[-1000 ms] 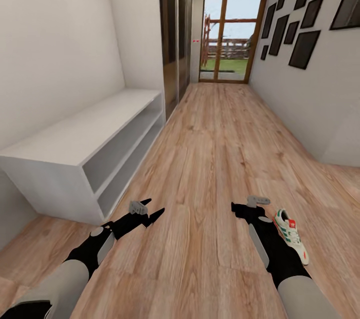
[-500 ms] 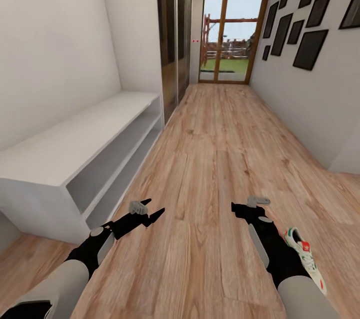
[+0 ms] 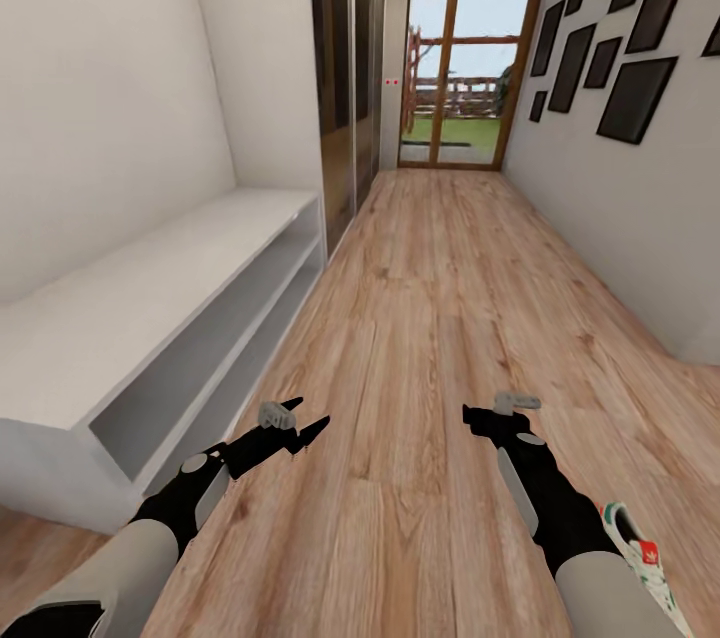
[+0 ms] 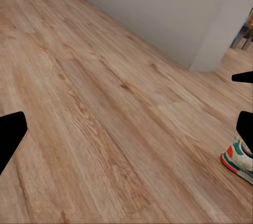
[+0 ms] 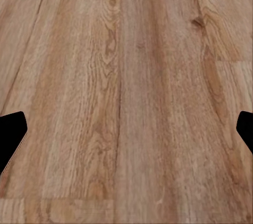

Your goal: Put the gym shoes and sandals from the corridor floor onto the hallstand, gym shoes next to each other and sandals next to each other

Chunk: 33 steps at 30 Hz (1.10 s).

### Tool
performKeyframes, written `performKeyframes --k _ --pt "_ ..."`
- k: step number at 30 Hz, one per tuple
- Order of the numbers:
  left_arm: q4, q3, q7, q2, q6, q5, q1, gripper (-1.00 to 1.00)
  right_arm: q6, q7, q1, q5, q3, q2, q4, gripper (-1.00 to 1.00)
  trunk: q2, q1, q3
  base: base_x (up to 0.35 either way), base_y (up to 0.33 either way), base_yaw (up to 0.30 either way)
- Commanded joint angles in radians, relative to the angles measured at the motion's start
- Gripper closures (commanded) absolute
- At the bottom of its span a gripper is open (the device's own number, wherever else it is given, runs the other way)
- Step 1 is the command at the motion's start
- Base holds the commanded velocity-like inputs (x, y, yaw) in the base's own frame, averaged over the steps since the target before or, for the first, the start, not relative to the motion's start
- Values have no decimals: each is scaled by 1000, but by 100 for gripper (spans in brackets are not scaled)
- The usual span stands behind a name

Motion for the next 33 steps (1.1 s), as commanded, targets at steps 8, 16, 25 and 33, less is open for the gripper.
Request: performKeyframes --k 8,16,25,33 --pt "1 2 -5 0 -2 2 -1 -100 4 -6 0 -10 2 0 -2 -100 0 0 -1 348 0 0" --pt "1 2 -5 0 -2 2 0 -100 4 -6 0 -10 2 0 -2 -100 0 0 -1 348 7 0" --pt "2 2 -5 0 -2 2 0 -100 4 -5 0 -11 2 0 -1 -100 0 0 -1 348 79 -20" --pt "3 2 -5 0 -2 2 0 -100 4 -5 0 -10 2 0 -1 -100 0 0 -1 326 150 -174"
